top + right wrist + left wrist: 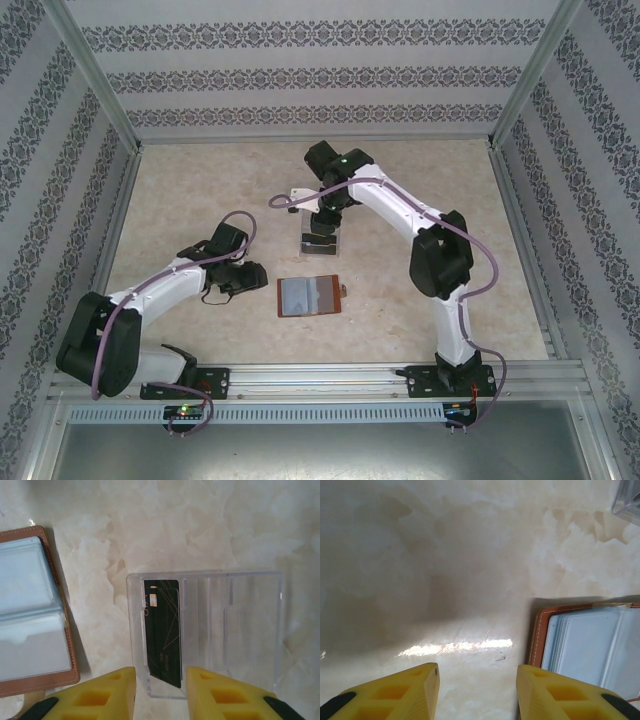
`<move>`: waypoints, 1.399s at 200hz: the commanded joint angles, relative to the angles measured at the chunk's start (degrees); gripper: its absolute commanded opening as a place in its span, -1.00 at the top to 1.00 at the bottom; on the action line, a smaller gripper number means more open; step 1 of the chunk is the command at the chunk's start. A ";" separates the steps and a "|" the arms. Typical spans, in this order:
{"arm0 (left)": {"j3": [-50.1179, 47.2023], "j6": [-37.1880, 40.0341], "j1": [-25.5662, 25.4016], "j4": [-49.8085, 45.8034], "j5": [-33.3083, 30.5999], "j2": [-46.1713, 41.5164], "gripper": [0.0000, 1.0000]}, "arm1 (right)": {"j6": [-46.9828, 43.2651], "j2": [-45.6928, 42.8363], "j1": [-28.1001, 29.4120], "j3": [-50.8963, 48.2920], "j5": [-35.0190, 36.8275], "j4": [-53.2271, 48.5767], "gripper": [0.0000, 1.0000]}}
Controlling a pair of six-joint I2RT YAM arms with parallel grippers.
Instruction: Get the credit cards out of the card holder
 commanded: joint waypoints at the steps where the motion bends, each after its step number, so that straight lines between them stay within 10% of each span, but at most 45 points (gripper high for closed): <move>1: 2.12 1.65 0.65 1.88 1.12 1.29 0.10 | 7.94 -4.58 1.73 -5.60 0.90 7.48 0.33; 114: 4.56 2.06 0.66 3.72 1.98 5.35 0.09 | 50.14 -20.41 10.63 -27.28 7.99 25.75 0.32; 280: 4.48 2.05 0.66 3.24 1.77 3.74 0.09 | 82.88 -23.40 13.79 -40.56 -9.56 31.91 0.37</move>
